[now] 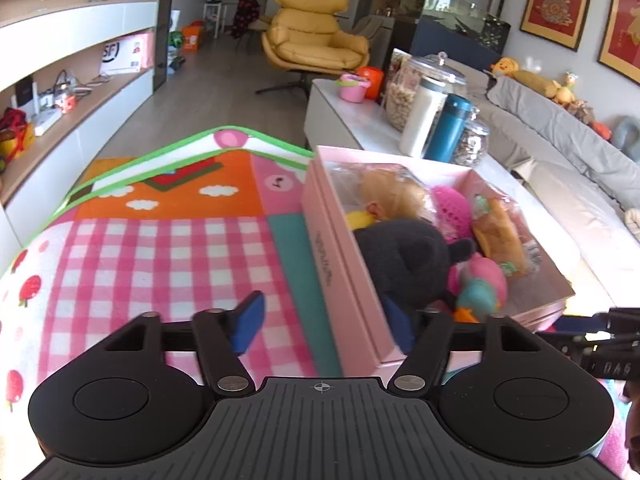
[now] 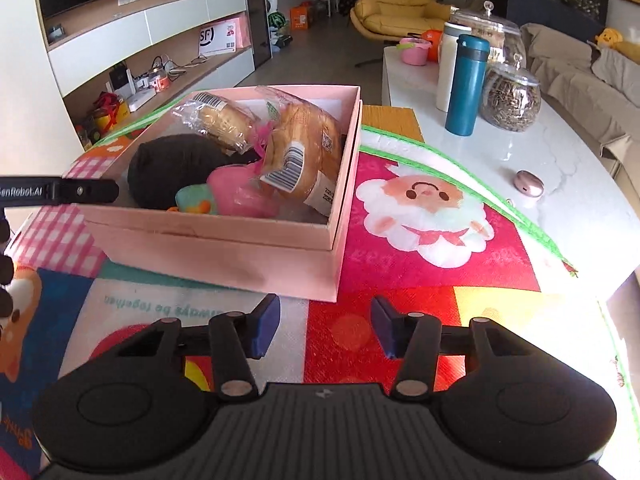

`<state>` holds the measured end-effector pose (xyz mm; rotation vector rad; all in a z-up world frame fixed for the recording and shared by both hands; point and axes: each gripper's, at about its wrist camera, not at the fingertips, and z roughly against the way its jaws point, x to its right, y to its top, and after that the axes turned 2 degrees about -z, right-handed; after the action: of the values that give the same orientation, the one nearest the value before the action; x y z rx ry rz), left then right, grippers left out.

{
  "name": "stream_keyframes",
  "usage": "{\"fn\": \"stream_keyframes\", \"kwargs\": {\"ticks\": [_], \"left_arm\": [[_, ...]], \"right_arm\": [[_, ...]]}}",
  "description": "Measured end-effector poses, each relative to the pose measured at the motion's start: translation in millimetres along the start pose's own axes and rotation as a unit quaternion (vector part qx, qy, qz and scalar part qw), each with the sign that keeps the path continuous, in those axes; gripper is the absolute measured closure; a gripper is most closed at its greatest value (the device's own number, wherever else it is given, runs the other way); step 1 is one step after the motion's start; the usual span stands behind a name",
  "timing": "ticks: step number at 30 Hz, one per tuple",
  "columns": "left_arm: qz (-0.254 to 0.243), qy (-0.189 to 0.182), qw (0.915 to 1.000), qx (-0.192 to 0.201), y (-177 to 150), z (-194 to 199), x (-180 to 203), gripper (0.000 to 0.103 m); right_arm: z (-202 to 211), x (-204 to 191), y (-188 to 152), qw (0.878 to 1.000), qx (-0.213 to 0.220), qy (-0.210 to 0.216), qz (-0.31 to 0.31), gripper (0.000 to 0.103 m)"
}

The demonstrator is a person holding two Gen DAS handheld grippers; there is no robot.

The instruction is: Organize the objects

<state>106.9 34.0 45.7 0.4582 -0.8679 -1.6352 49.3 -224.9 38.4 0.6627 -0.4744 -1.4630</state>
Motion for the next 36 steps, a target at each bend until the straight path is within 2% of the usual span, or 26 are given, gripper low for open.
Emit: {"fn": "stream_keyframes", "kwargs": {"ticks": [2,4,7,10,13,15,16,18,21,22,23,27,28,29,31,36], "left_arm": [[0.010,0.016,0.9998,0.007,4.0,-3.8,-9.8,0.018],[0.022,0.040,0.9988,0.018,10.9,-8.1,-21.0,0.018],[0.032,0.069,0.9966,0.031,21.3,-15.6,-39.1,0.016],[0.033,0.081,0.9958,0.027,26.8,-22.0,-52.2,0.003],[0.041,0.077,0.9958,0.028,27.1,-21.1,-57.4,0.003],[0.039,0.086,0.9944,0.047,23.2,-10.3,-51.0,0.003],[0.035,0.086,0.9941,0.055,20.4,-4.1,-46.7,0.003],[0.033,0.081,0.9935,0.073,11.5,11.5,-35.6,0.003],[0.030,0.071,0.9929,0.090,-12.2,30.6,-14.3,0.003],[0.023,0.067,0.9934,0.090,-23.1,33.8,-5.1,0.003],[0.017,0.067,0.9938,0.088,-32.4,34.9,2.4,0.003],[0.022,0.079,0.9947,0.063,-68.1,26.6,22.5,0.003],[0.026,0.085,0.9943,0.058,-72.9,24.3,24.8,0.003],[0.025,0.094,0.9936,0.057,-75.9,23.1,27.7,0.003],[0.019,0.112,0.9917,0.059,-75.4,23.3,32.1,0.003],[0.014,0.142,0.9892,0.034,-74.0,11.9,34.1,0.003]], "right_arm": [[-7.7,-2.0,10.3,1.000,-0.001,0.018,-0.022,0.053],[-16.8,-9.3,22.0,0.999,0.003,0.038,-0.037,0.053],[-34.2,-31.4,40.0,0.999,0.021,0.032,-0.024,0.053],[-53.1,-47.6,57.7,0.999,0.028,0.028,-0.023,0.053],[-61.4,-57.0,63.6,0.999,0.032,0.019,-0.018,0.052],[-59.7,-60.2,61.0,0.999,0.036,0.013,-0.016,0.046],[-57.4,-61.2,58.1,0.999,0.038,0.010,-0.015,0.034],[-50.1,-60.1,47.5,0.999,0.047,-0.003,-0.012,0.020],[-41.7,-59.4,29.6,0.999,0.043,-0.025,-0.002,0.011],[-40.2,-60.1,23.6,0.999,0.038,-0.030,-0.001,0.003],[-38.4,-59.3,16.5,0.999,0.034,-0.032,-0.003,0.000],[-36.7,-60.4,-12.1,0.999,0.018,-0.034,0.012,0.000],[-36.1,-62.4,-19.0,0.998,0.028,-0.041,0.025,0.000],[-33.5,-63.6,-23.2,0.998,0.040,-0.046,0.031,0.000],[-33.5,-62.3,-22.2,0.998,0.036,-0.047,0.024,0.000],[-36.3,-58.0,-24.0,0.997,0.062,-0.033,0.031,0.000]]}}
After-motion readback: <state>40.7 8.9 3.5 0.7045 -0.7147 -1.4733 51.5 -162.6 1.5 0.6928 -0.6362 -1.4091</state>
